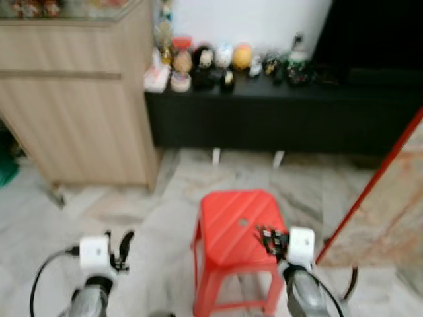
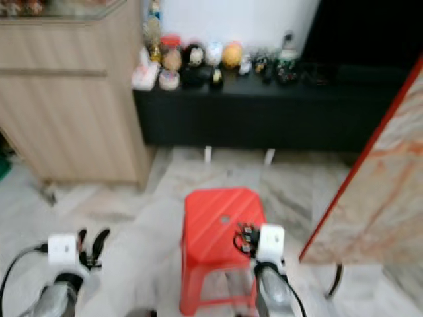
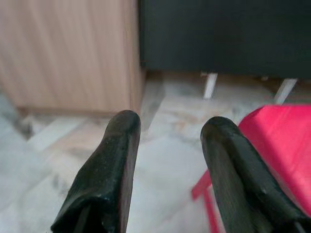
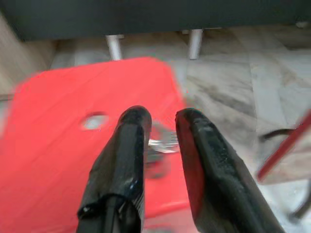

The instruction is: Hang keys on a hook

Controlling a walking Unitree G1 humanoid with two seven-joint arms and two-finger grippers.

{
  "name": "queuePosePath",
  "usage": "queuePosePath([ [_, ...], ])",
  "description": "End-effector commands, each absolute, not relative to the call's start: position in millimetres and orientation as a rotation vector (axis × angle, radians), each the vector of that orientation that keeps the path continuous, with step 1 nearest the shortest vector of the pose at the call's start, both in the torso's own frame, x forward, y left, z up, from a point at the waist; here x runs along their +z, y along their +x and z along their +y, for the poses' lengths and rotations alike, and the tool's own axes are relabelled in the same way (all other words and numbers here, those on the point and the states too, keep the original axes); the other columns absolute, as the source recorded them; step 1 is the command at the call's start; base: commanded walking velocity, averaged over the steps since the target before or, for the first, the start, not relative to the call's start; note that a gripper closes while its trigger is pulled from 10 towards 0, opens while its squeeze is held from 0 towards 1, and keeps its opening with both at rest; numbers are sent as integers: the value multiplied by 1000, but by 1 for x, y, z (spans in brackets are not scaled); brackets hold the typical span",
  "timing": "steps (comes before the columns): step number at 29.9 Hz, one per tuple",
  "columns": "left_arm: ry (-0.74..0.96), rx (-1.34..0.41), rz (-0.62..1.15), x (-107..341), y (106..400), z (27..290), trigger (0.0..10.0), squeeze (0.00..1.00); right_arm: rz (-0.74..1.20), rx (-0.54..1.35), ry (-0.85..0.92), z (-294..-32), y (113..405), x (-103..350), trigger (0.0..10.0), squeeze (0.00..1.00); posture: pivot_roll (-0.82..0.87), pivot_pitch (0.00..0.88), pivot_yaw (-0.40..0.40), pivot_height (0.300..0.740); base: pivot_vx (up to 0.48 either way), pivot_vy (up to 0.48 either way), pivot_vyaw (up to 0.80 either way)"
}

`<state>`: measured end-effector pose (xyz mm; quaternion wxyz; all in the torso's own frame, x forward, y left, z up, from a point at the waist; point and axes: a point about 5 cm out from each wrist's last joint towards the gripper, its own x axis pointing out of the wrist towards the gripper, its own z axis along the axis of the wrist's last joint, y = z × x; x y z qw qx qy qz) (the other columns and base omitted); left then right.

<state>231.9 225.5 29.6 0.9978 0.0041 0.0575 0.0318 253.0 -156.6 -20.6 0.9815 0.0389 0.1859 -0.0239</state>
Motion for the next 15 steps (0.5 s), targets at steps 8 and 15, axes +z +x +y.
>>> queuePosePath([
  [8,7,45,130,25,232,221,10000,0,405,-45,94,-159,249,-25,10000,0,52,0,-46,637,160,0,279],
  [15,6,43,129,25,232,219,10000,0,437,1,142,-156,248,-28,10000,0,50,1,-44,637,0,0,0],
])
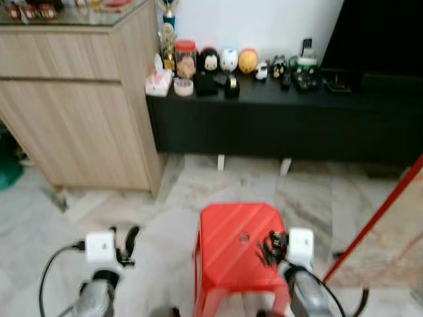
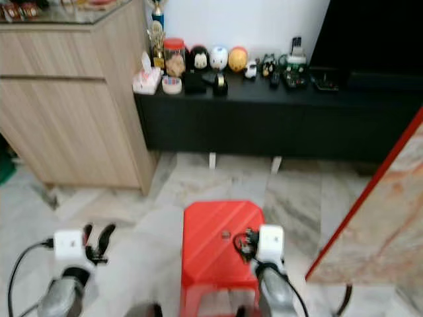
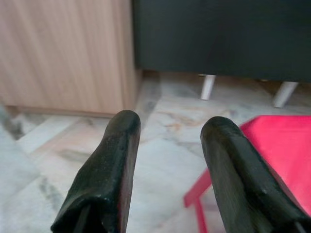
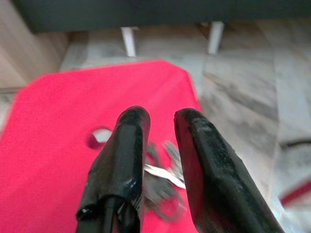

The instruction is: Hang keys on a hook

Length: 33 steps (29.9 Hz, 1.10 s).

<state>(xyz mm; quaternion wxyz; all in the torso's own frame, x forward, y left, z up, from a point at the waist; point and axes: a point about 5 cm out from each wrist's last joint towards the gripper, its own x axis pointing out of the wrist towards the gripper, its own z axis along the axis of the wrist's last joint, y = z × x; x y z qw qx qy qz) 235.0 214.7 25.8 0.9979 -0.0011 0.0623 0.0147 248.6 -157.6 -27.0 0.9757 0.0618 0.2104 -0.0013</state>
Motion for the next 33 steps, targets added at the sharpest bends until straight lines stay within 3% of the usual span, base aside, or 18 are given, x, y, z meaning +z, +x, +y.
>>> queuePosePath([
  [1,6,42,129,25,232,219,10000,0,448,40,166,-153,248,-29,10000,0,49,1,-43,637,0,0,0],
  [2,7,40,129,24,232,218,10000,0,457,65,168,-151,248,-30,10000,922,49,2,-43,637,0,0,0],
  [3,7,40,129,24,232,218,10000,0,459,69,168,-151,248,-30,10000,922,49,2,-43,637,0,0,0],
  [4,7,39,129,24,232,218,10000,0,461,72,173,-150,248,-30,10000,1000,50,3,-44,637,0,0,0],
  [13,7,36,130,24,233,216,10000,0,515,92,193,-149,249,-34,10000,1000,52,7,-42,637,0,0,0],
  [14,7,37,130,24,233,216,10000,0,531,88,197,-150,250,-35,10000,0,53,7,-42,637,0,0,0],
  [23,-5,51,138,23,232,217,10000,0,509,78,202,-151,256,-30,10000,0,51,3,-40,637,0,0,0],
  [27,-9,53,145,22,232,217,10000,0,490,85,169,-151,256,-28,10000,0,52,0,-40,637,0,377,0],
  [33,-3,52,144,21,234,218,10000,0,487,85,166,-151,256,-28,10000,0,51,0,-38,637,0,0,602],
])
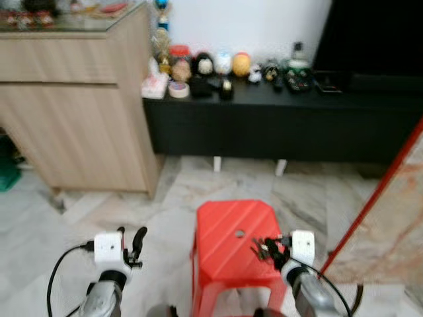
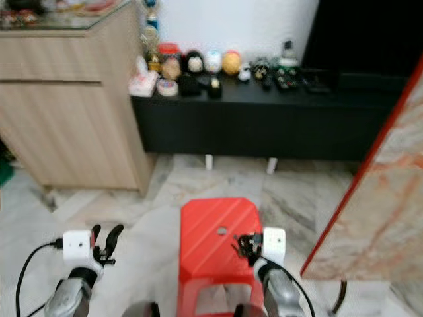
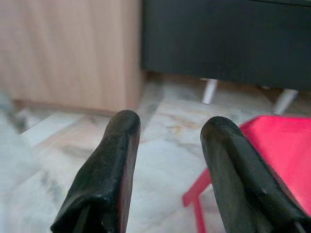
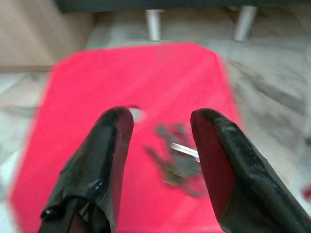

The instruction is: Hang keys on a hook

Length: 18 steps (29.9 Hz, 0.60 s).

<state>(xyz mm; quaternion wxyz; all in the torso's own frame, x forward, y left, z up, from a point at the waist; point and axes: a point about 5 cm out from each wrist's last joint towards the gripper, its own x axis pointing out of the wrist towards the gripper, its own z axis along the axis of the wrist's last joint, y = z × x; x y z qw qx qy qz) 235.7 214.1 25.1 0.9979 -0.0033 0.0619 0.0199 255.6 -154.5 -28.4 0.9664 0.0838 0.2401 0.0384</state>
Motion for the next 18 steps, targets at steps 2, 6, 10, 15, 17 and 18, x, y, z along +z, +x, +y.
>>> queuePosePath([
  [2,-3,51,143,22,234,217,10000,0,489,68,186,-152,256,-29,10000,0,51,0,-38,637,0,0,0],
  [6,-1,49,142,22,235,217,10000,0,486,65,185,-153,257,-28,10000,0,51,0,-38,637,0,0,0],
  [10,0,46,141,22,236,216,10000,0,482,58,185,-154,257,-28,10000,0,54,0,-38,637,0,0,0],
  [15,2,42,144,21,236,216,10000,0,486,43,195,-154,257,-28,10000,0,51,1,-37,637,0,0,0],
  [17,3,40,146,20,236,217,10000,0,490,30,185,-156,257,-29,10000,0,51,2,-36,637,0,0,0],
  [18,3,39,148,20,236,217,10000,0,497,17,178,-158,256,-29,10000,0,53,4,-36,637,0,0,0],
])
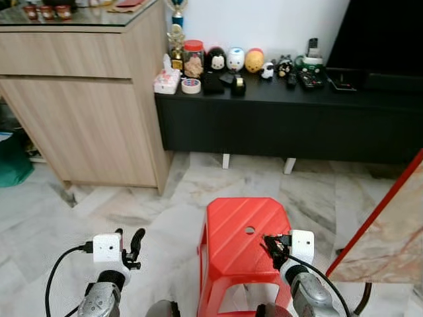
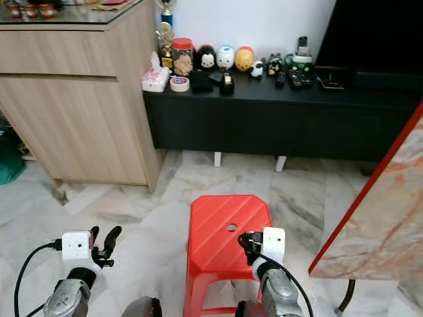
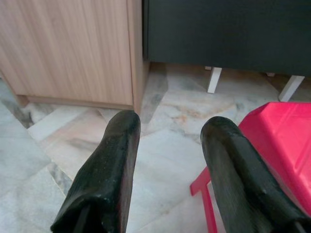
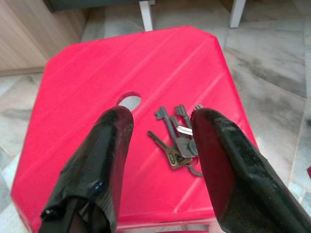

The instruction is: Hang keys on a hook

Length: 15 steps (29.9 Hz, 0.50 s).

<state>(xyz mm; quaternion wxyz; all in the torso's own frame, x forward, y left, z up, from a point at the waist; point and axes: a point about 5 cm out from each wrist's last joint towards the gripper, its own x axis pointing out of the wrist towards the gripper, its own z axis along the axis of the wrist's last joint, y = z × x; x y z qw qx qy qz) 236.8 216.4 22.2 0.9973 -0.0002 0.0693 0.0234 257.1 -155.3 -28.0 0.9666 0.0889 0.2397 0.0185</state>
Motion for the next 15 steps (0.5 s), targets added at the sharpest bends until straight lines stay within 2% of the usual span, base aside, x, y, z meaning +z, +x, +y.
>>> queuePosePath([
  [1,3,39,149,20,236,217,10000,0,502,4,173,-159,256,-30,10000,0,53,4,-36,637,0,0,0],
  [4,4,40,155,17,236,218,10000,0,544,-55,168,-167,256,-33,10000,0,56,9,-34,637,0,0,0],
  [8,5,41,162,15,235,220,10000,0,525,-48,182,-166,260,-29,10000,0,54,10,-33,612,0,0,0],
  [15,9,37,159,15,236,221,10000,0,513,-45,208,-163,268,-24,10000,0,56,14,-32,608,0,0,0],
])
